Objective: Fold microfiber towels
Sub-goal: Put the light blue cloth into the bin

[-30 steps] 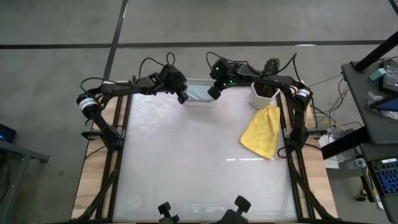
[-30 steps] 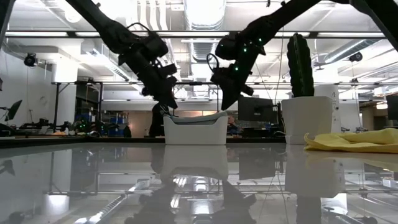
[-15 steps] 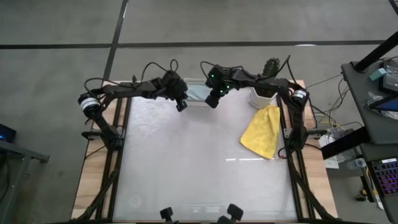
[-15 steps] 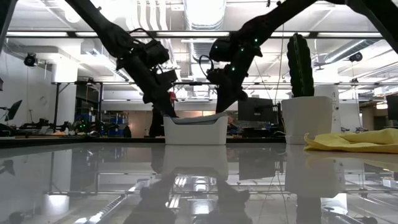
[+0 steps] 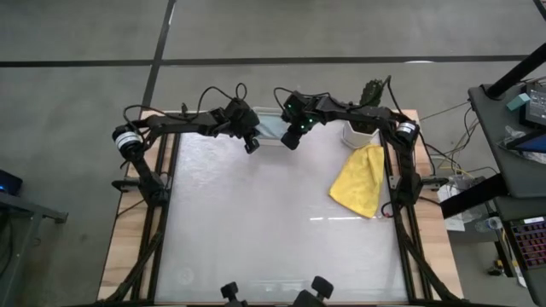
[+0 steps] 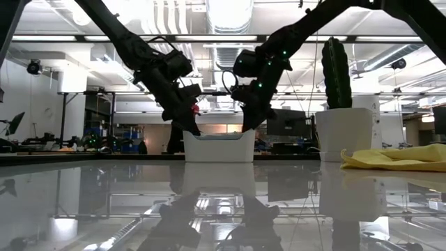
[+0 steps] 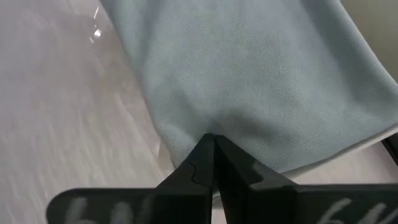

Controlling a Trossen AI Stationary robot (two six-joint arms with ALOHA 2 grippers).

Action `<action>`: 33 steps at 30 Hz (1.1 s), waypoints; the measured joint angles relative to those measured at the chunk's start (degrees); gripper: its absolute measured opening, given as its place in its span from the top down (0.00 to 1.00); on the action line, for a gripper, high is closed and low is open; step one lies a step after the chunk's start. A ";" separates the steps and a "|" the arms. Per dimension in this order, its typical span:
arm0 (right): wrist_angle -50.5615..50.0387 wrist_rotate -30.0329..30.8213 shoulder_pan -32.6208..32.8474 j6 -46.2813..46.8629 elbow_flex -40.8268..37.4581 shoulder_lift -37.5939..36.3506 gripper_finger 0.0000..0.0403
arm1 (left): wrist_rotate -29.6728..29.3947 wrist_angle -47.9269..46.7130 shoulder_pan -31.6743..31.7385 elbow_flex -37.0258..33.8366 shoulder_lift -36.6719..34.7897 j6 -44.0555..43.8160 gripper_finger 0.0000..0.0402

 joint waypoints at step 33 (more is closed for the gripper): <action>-2.25 0.43 -0.85 -2.33 5.57 -1.02 0.98 | -1.40 9.72 2.36 0.39 -4.31 2.19 0.98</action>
